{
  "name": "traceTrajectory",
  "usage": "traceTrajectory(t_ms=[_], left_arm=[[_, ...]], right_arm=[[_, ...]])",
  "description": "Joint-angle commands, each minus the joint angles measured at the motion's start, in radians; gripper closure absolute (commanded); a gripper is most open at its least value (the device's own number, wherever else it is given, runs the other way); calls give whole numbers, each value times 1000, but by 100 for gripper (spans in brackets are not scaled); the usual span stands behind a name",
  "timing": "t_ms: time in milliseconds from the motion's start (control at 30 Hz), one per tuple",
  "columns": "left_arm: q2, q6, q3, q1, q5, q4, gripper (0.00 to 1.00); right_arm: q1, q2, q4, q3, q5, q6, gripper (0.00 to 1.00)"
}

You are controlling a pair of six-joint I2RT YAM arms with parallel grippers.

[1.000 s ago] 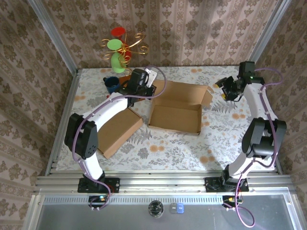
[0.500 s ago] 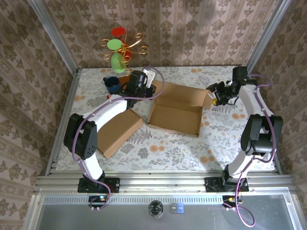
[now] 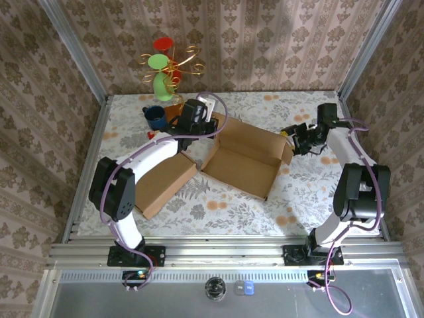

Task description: Fold the paper box

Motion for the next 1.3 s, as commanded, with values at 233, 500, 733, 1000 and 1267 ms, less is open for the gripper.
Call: traceTrajectory(t_ms=[233, 500, 733, 1000, 1267], left_arm=[[-45, -99, 2, -7, -88, 12, 100], [-30, -90, 17, -1, -74, 15, 100], [-19, -102, 26, -3, -55, 18, 100], [-18, -133, 23, -9, -54, 23, 100], [-23, -174, 9, -23, -52, 42, 100]], right_arm=[[-34, -103, -121, -1, 62, -29, 46], [-36, -158, -102, -63, 52, 25, 45], [-28, -164, 24, -125, 15, 139, 45], [23, -191, 155, -194, -16, 332, 43], [56, -213, 246, -225, 33, 462, 44]])
